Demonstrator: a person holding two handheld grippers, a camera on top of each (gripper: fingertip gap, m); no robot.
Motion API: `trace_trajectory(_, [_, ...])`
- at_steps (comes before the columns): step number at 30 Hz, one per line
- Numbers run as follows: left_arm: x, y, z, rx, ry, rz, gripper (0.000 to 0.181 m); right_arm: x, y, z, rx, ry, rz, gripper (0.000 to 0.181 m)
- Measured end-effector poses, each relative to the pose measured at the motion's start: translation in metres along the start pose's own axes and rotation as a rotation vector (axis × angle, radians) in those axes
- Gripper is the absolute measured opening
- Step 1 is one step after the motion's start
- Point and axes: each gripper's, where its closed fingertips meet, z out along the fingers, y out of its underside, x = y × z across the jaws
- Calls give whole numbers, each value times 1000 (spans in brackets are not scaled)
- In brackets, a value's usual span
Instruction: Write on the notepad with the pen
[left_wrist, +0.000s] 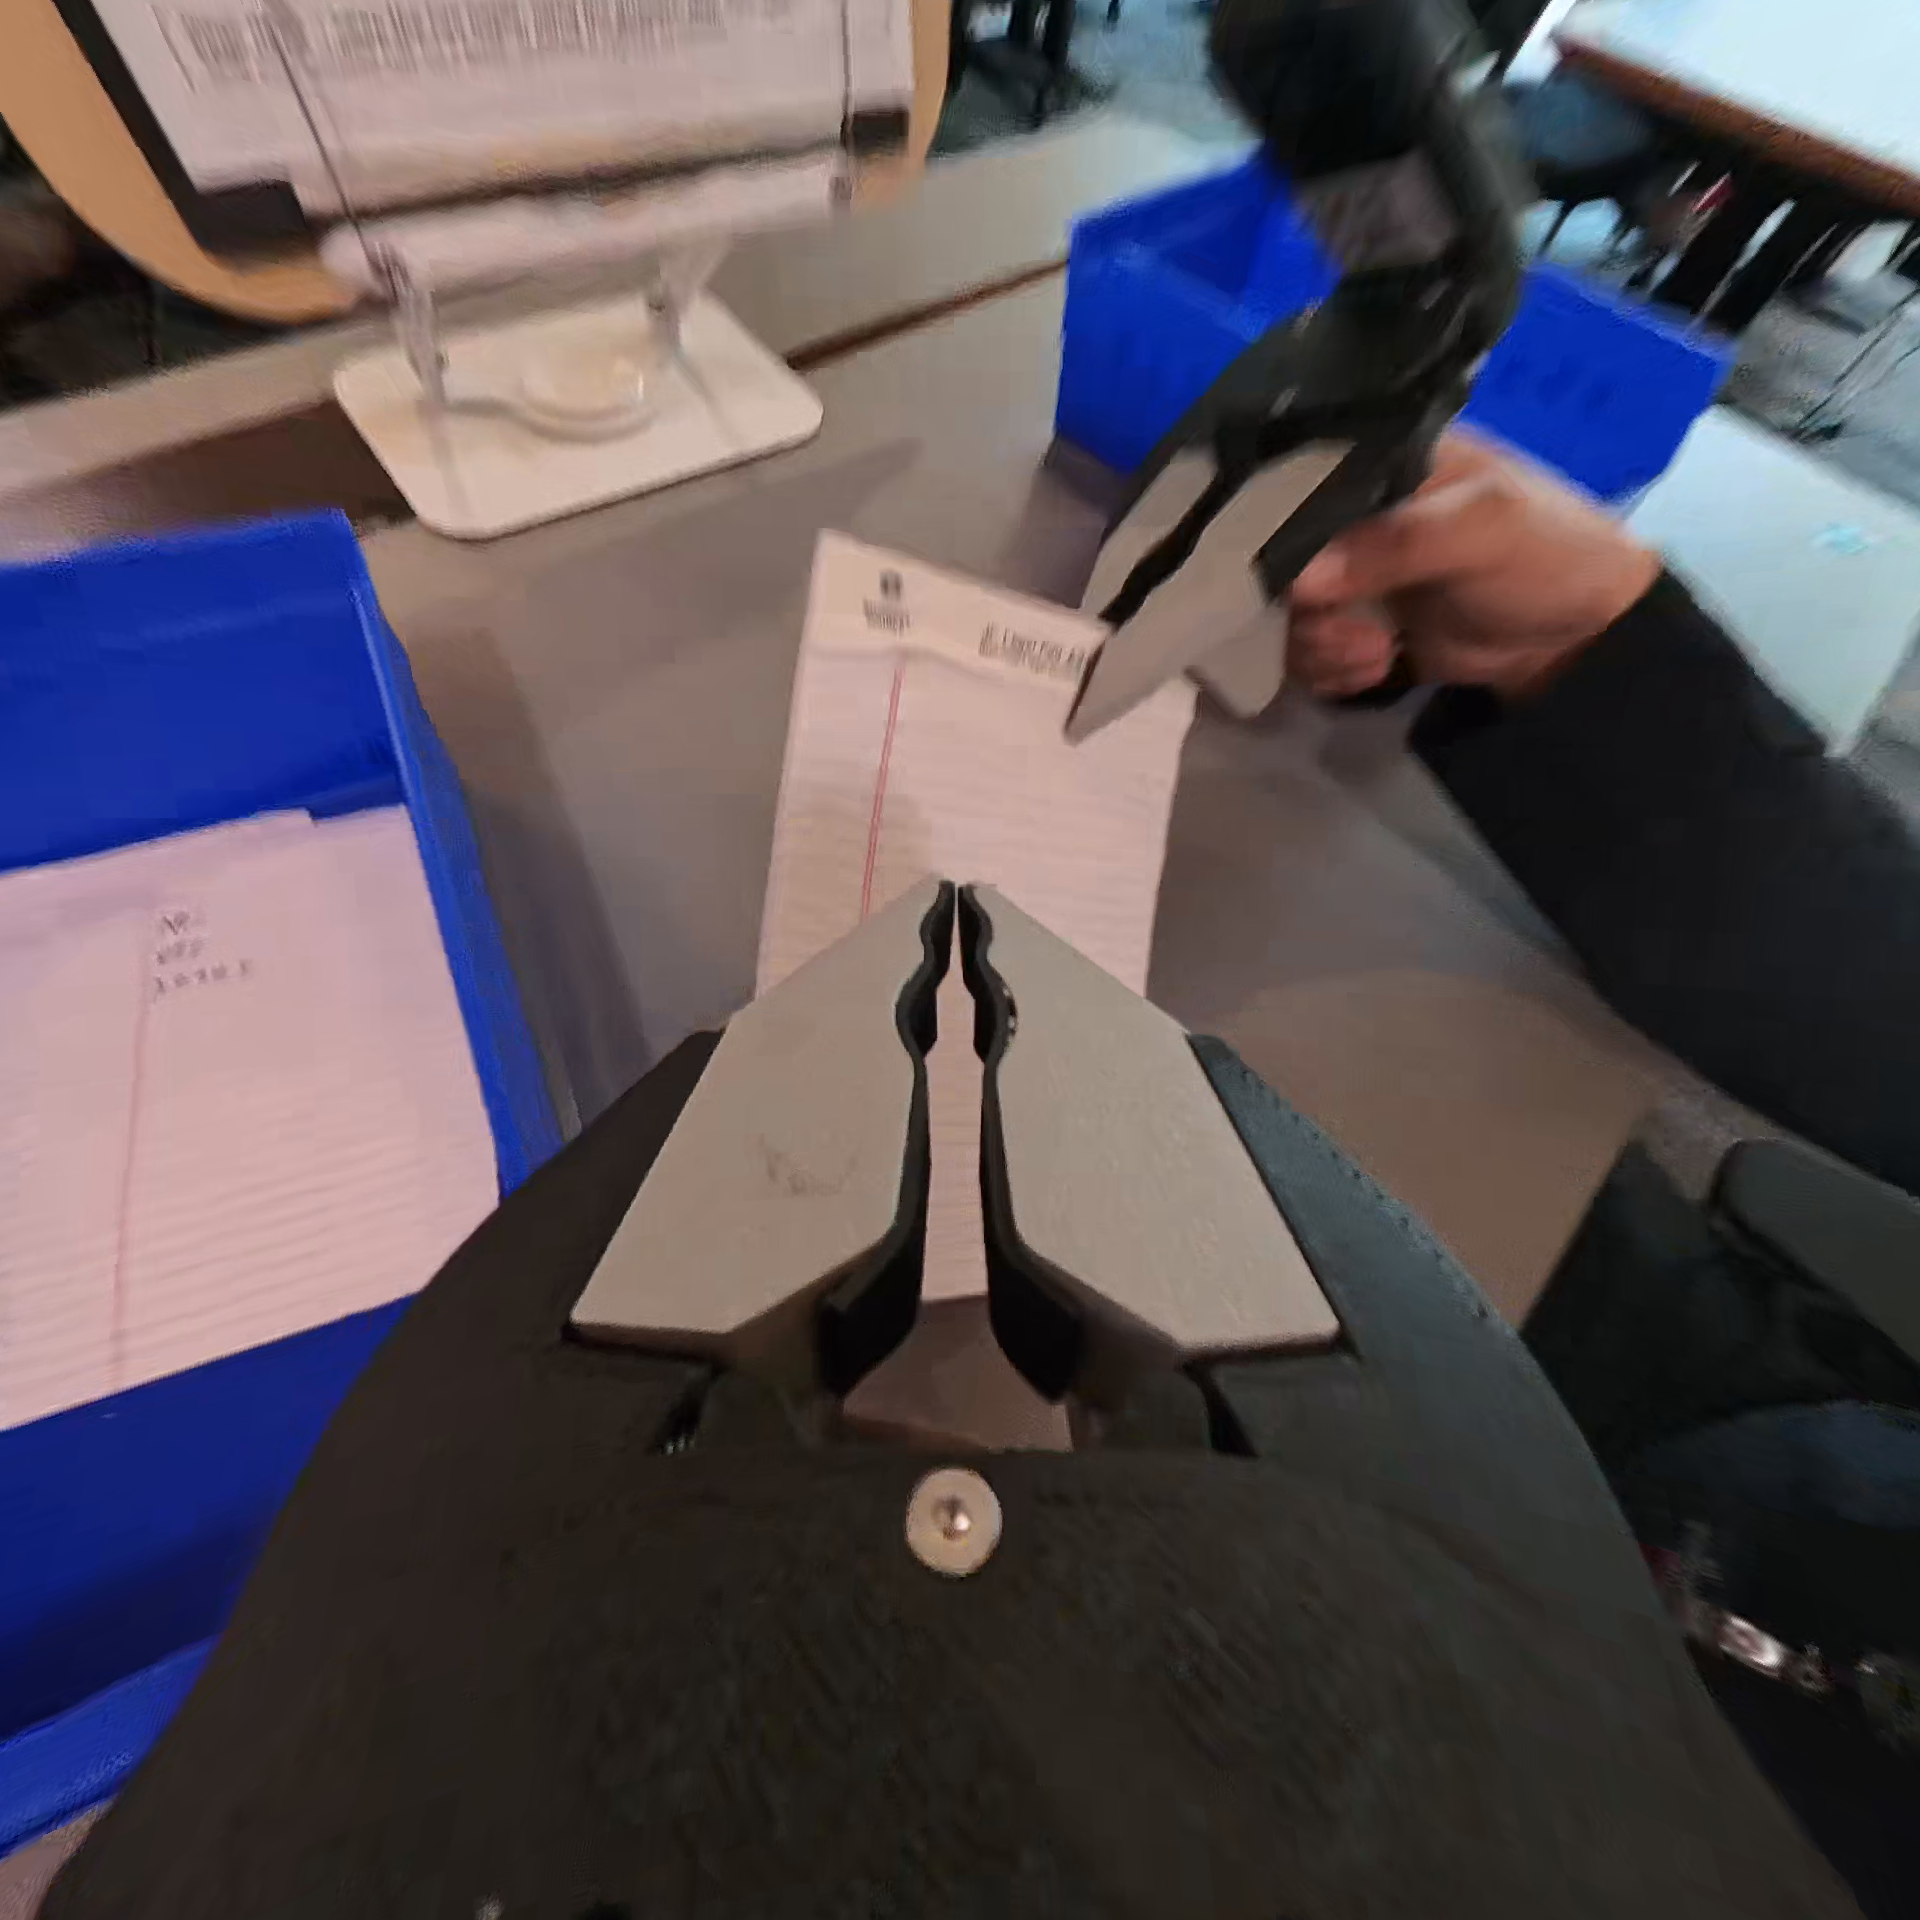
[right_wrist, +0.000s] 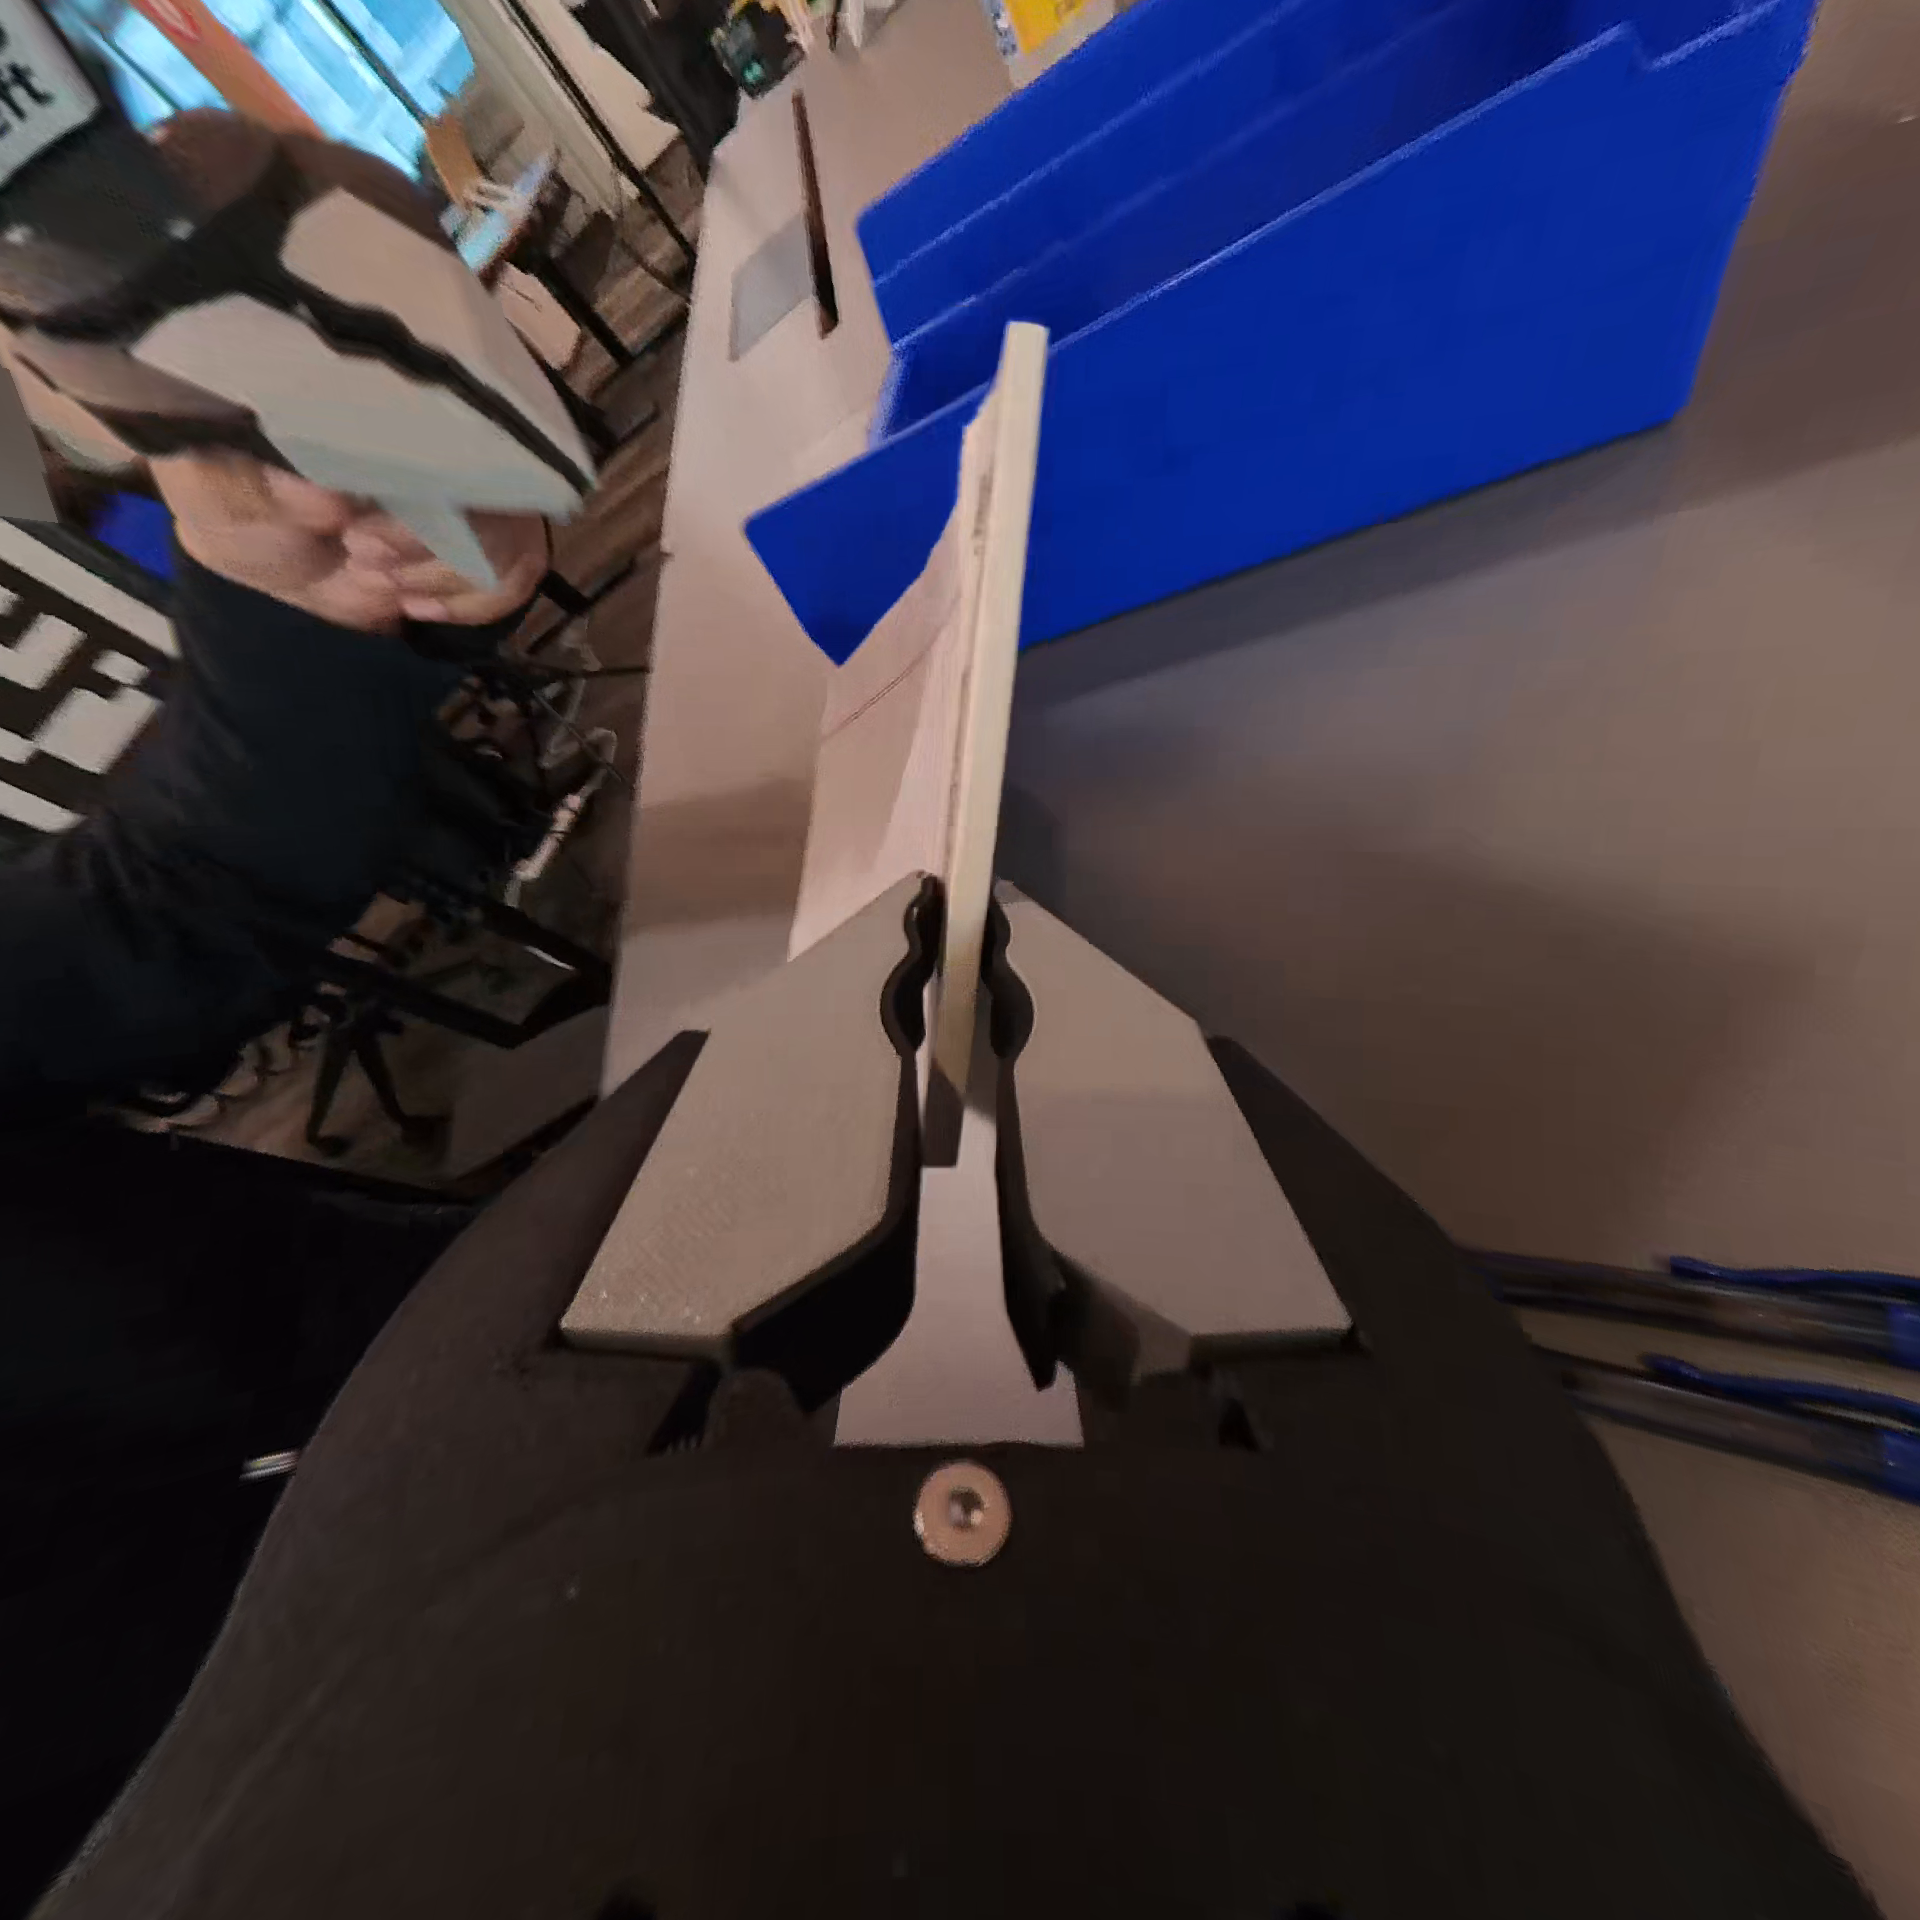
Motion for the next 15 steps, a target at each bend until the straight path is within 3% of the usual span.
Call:
trace_trajectory(3, [-30, 62, 43, -239, -190, 59, 0, 27, 2, 3, -49, 163, -69, 9])
trace_trajectory(5, [-40, 103, 61, -384, -237, 98, 0, 39, 3, 8, -66, 214, -77, 10])
trace_trajectory(6, [-43, 112, 69, -390, -250, 106, 0, 44, 3, 11, -75, 236, -73, 11])
trace_trajectory(9, [-38, 116, 79, -351, -219, 70, 0, 83, 9, 12, -141, 461, -102, 19])
trace_trajectory(11, [-23, 113, 86, -312, -134, -16, 0, 107, -2, 11, -87, 621, -127, 20])
trace_trajectory(12, [-15, 111, 91, -283, -83, -61, 0, 114, -9, 13, -52, 670, -144, 20])
trace_trajectory(13, [-11, 110, 95, -260, -52, -100, 0, 115, -14, 17, -25, 680, -162, 0])
trace_trajectory(15, [-15, 105, 101, -193, -82, -142, 0, 112, -17, 25, -24, 682, -190, 0])
